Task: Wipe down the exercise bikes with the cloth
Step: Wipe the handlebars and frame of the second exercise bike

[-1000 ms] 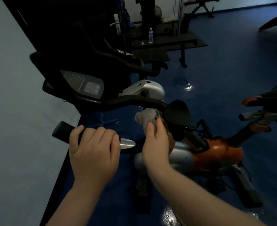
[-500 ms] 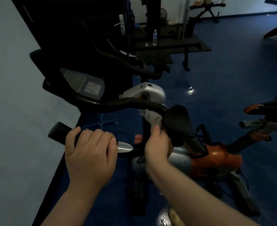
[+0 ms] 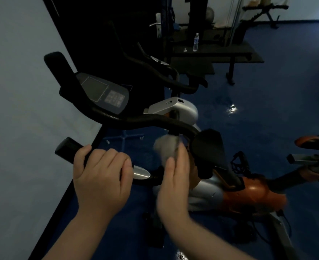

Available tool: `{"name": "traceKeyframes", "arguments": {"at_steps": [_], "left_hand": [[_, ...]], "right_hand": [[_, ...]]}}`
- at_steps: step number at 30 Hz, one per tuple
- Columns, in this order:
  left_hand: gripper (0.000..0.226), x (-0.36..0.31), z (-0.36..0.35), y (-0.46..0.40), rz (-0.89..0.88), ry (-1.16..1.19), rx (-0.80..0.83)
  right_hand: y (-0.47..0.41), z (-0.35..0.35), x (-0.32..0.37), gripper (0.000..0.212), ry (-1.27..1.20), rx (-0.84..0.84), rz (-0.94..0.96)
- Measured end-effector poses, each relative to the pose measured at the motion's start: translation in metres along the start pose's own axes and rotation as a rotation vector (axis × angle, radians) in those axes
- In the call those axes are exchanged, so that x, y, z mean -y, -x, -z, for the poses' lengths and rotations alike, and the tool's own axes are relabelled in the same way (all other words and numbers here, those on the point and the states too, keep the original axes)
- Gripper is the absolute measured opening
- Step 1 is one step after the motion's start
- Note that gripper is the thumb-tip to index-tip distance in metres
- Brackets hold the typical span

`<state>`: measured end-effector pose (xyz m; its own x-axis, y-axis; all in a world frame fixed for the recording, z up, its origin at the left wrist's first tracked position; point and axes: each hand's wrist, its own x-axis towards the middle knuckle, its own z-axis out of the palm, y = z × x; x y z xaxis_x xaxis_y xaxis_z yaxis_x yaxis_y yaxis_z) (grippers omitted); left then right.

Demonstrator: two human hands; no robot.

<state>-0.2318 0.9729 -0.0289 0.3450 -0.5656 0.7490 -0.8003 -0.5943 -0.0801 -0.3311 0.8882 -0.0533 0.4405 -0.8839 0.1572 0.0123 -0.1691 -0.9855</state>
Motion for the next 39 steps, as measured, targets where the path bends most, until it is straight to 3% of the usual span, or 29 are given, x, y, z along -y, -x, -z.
{"name": "traceKeyframes", "arguments": {"at_steps": [5,11,15,17,21,26,33,36,39], "left_hand": [[0.037,0.001,0.001,0.0,-0.009,0.019,0.002],[0.033,0.002,0.004,-0.001,-0.025,0.103,0.016],[0.03,0.016,0.024,-0.001,0.003,0.206,-0.007],[0.029,0.029,0.033,-0.003,0.132,0.198,-0.105],[0.033,0.035,0.044,-0.004,0.342,0.491,-0.155],[0.041,0.021,0.049,0.0,0.621,0.817,-0.156],[0.043,0.015,0.06,0.011,0.708,0.992,-0.064],[0.042,0.015,0.064,0.012,0.718,1.064,-0.028],[0.042,0.018,0.069,0.012,0.711,1.124,-0.014]], "right_hand": [[0.005,0.031,-0.021,0.045,0.364,0.232,0.337],[0.024,0.002,0.0,0.059,0.481,0.306,0.486],[-0.013,0.038,0.008,0.06,0.581,0.619,0.637],[-0.024,0.042,0.009,0.054,0.584,0.646,0.703],[-0.014,0.014,0.023,0.051,0.649,0.532,0.643],[-0.01,-0.031,0.05,0.055,0.666,0.587,0.642],[-0.011,-0.032,0.056,0.058,0.658,0.745,0.667],[-0.013,-0.054,0.074,0.041,0.462,0.722,0.497],[-0.007,-0.075,0.087,0.038,0.231,0.629,0.418]]}}
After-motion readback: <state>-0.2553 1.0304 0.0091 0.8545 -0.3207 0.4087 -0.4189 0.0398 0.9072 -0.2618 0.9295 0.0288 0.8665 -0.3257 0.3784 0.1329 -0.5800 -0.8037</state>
